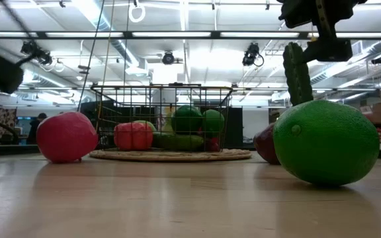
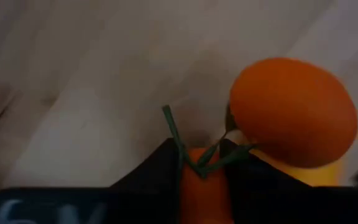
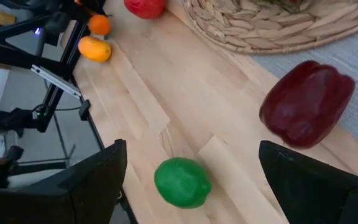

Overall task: Build produce basket
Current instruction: Put the tangerine into the gold wire basket, then put the yellow mango into the gold wire basket

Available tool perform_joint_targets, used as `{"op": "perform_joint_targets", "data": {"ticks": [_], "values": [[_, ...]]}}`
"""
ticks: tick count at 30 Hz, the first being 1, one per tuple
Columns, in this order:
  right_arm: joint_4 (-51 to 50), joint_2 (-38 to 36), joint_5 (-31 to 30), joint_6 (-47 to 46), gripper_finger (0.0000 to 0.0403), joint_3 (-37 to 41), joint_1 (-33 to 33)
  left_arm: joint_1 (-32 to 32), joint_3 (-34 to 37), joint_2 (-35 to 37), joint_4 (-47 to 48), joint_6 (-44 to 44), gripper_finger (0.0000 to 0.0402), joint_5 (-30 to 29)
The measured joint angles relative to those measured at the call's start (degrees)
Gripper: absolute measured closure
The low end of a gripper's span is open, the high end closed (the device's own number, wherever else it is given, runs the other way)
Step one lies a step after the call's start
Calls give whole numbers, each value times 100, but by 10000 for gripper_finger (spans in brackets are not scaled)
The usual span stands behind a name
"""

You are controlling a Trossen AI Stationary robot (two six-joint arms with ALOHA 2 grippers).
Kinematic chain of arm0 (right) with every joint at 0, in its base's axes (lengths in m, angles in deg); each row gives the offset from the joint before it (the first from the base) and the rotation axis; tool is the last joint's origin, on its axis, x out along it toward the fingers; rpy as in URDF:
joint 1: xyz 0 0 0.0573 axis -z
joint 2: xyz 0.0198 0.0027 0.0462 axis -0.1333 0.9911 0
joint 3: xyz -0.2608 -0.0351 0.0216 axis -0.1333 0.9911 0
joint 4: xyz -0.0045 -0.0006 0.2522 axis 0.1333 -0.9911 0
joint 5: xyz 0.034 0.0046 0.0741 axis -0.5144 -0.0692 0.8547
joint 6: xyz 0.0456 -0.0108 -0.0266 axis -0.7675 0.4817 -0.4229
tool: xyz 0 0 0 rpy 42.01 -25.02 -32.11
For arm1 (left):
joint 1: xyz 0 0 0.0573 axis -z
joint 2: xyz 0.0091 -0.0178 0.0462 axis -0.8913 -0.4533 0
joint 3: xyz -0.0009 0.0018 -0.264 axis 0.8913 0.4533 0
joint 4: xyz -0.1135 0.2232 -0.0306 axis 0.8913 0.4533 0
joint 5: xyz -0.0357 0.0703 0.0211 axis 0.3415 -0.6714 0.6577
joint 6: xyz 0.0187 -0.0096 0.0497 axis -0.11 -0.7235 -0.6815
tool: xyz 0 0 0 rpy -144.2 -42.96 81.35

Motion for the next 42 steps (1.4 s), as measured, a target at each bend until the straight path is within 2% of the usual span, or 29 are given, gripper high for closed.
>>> {"op": "perform_joint_targets", "data": {"ticks": [6,10,16,21,23,26,31,33,38,42], "values": [[0,0,7,346,35,0,175,-481,-908,9,462,-541,295,-179],[2,0,20,437,35,0,282,-919,-1788,9,1300,-1112,262,-539],[4,0,20,539,35,0,368,-1789,-3372,9,2325,-2255,260,-1471],[62,0,20,550,35,0,386,-2575,-4363,13,2009,-3384,277,-2668],[140,0,20,561,35,0,386,-2832,-4504,15,1447,-3928,278,-3019],[271,0,20,700,35,0,387,-3208,-4504,-36,686,-4734,266,-3078],[285,0,20,742,35,-2,388,-3828,-4491,-511,636,-5282,228,-3101],[289,0,20,742,35,-2,388,-4011,-4491,-717,752,-5373,206,-3066],[332,0,20,740,35,-2,388,-4298,-4491,-1291,867,-5448,129,-2507],[391,0,20,742,35,-2,388,-4385,-4491,-1596,885,-5428,66,-2456]]}}
